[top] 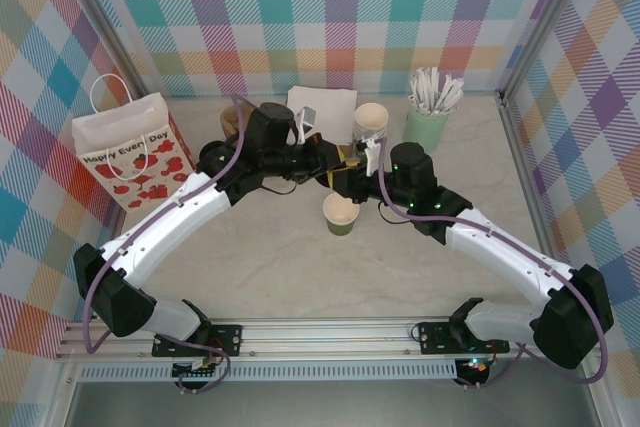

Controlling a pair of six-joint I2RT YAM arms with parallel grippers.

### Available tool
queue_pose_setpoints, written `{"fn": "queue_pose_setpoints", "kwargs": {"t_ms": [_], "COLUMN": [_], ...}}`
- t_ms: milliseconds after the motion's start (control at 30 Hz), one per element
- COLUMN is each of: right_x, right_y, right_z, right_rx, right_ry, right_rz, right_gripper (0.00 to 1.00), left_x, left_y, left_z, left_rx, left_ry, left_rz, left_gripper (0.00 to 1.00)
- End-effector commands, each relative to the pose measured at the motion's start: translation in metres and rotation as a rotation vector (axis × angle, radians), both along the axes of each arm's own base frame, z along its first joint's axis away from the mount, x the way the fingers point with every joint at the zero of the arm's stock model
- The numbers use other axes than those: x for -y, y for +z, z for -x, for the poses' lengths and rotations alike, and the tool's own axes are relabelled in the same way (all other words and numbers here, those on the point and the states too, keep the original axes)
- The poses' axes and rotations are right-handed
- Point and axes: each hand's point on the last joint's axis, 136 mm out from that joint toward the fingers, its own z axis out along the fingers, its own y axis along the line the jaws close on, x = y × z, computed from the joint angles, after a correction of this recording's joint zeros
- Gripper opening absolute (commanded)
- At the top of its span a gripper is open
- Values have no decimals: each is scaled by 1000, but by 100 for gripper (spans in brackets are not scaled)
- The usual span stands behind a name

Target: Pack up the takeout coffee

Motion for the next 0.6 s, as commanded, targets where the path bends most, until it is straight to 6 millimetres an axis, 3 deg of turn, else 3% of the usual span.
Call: {"fn": "queue_pose_setpoints", "kwargs": {"t_ms": [0, 100, 233, 433, 567], "right_x": [5, 11, 22, 43, 49], "right_y": [7, -1, -13, -24, -23], "right_z": [-1, -4, -8, -14, -17], "right_rx": [48, 50, 64, 141, 267], "right_ry": [-13, -37, -77, -148, -187], "right_rz": [41, 90, 174, 332, 492], "right_gripper": [19, 18, 17, 16, 16], "left_x": [-1, -7, -22, -62, -84], "left_y": [-4, -1, 7, 13, 14], "left_z": [5, 7, 13, 19, 14], "left_rx": [-1, 11, 33, 37, -21], "left_ry": [6, 17, 39, 169, 280], "left_rz": [-19, -35, -77, -121, -61], "left_gripper": [14, 20, 35, 64, 70]}}
